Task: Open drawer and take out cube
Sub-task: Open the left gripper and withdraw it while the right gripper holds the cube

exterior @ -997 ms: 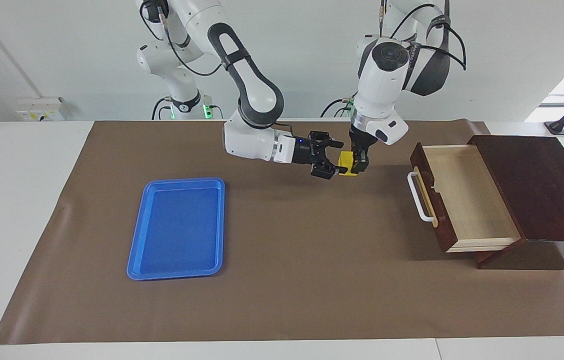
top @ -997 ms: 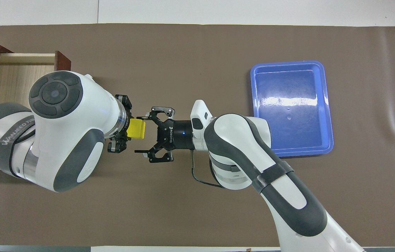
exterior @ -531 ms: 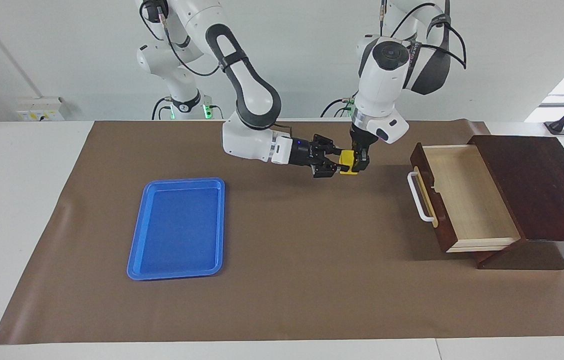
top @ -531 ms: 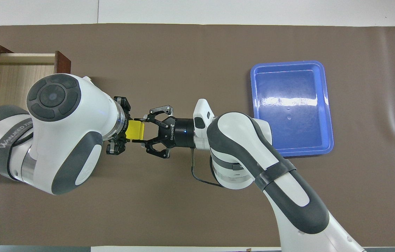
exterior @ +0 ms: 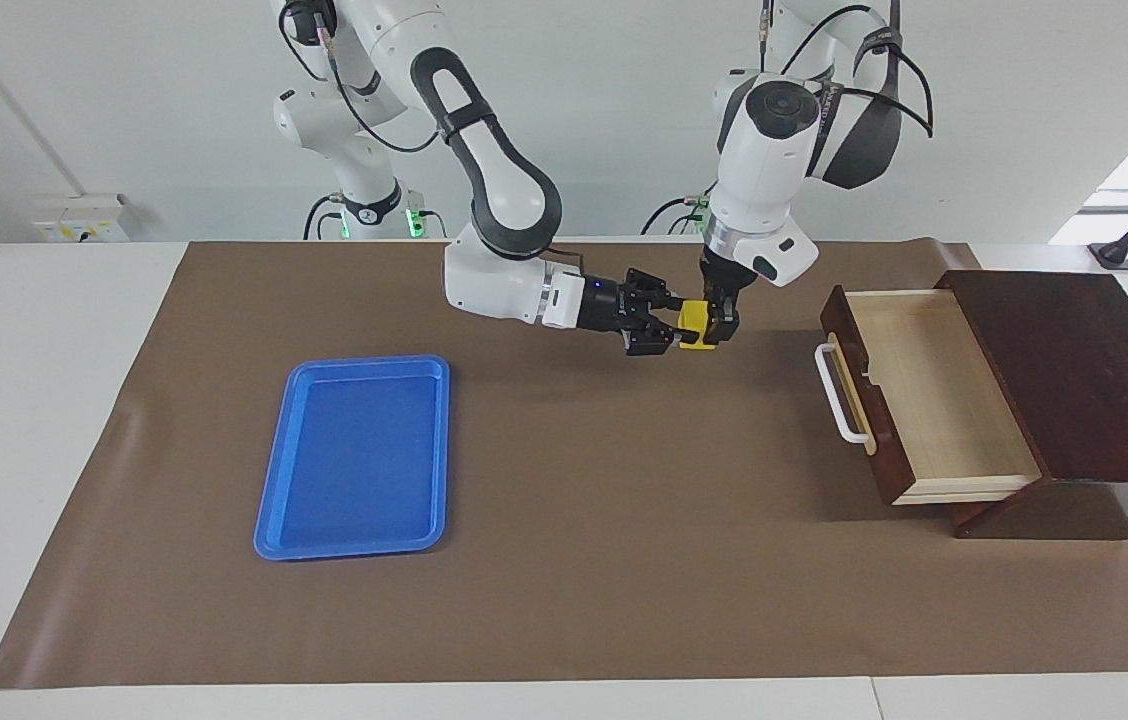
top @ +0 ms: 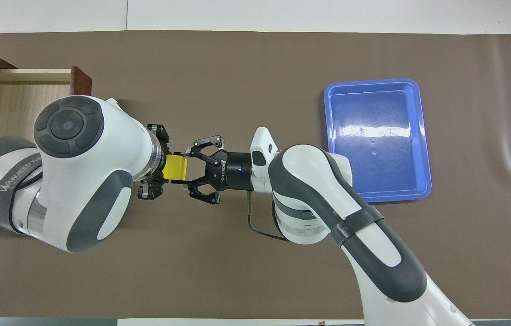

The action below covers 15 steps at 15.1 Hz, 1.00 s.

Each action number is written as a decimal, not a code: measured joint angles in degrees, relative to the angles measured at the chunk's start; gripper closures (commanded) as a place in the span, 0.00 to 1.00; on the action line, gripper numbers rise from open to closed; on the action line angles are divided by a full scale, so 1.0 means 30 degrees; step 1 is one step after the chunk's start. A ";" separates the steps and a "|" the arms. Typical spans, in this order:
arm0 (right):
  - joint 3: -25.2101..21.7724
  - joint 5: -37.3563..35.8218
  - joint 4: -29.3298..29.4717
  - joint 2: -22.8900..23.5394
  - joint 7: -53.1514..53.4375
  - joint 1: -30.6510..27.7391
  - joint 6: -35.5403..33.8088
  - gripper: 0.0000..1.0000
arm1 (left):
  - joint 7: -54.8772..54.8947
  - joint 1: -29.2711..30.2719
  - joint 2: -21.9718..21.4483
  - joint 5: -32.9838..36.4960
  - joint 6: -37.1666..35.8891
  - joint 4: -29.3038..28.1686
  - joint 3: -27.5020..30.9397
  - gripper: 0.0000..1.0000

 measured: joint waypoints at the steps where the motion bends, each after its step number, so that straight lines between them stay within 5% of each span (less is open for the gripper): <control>1: 0.0018 0.0000 0.0024 -0.0007 -0.0169 0.0001 -0.0012 1.00 | 0.0004 0.0000 0.0000 -0.0005 0.0003 0.0001 0.0000 0.00; 6: 0.0044 0.0000 0.0118 -0.0048 -0.0252 0.0001 -0.0015 1.00 | 0.0137 0.0441 -0.0004 -0.0005 0.0172 0.0035 0.0297 0.00; 10: 0.0009 -0.0018 0.0254 -0.0061 -0.0252 -0.0347 -0.0033 1.00 | 0.2000 0.3085 -0.0003 -0.0005 0.0617 -0.0153 0.0409 0.00; 15: -0.0058 -0.1739 0.0258 -0.0126 0.0102 -0.2175 -0.1200 1.00 | 0.2848 0.5035 0.0199 -0.0004 0.3726 -0.2481 0.0504 0.00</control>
